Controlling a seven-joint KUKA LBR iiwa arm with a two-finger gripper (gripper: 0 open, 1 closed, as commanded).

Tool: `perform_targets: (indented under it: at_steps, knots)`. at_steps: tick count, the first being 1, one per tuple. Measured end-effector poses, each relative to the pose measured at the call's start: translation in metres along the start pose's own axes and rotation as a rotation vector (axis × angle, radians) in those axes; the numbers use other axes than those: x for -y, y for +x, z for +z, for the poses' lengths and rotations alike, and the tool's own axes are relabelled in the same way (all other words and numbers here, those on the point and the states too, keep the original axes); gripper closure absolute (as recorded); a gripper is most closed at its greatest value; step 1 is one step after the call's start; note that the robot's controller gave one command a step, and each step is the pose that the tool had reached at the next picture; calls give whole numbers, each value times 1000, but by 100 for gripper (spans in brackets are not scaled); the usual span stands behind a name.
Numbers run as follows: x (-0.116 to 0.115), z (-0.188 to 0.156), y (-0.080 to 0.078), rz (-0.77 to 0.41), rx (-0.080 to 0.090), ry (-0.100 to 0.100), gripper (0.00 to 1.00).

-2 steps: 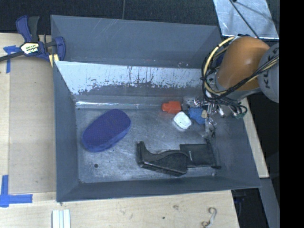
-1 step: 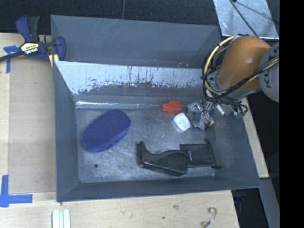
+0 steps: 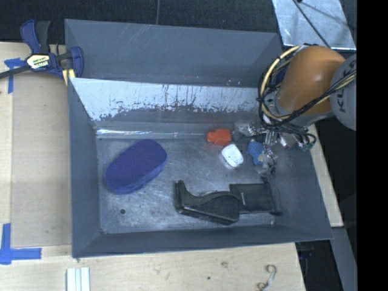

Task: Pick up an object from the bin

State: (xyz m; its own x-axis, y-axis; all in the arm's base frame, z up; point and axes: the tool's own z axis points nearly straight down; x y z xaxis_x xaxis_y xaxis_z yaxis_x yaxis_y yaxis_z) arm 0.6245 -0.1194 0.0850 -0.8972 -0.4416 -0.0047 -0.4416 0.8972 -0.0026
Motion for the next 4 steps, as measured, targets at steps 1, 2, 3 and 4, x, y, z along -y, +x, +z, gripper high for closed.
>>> perform_targets:
  at_steps: [1, 2, 3, 4]
  knots:
    - [21, -2, 28, 28, -3, -1, 0]
    - [20, -3, 26, 24, -2, -1, 100]
    - [2, -99, 31, -13, 5, 4, 100]
    - [-1, -176, 31, -30, 6, 5, 100]
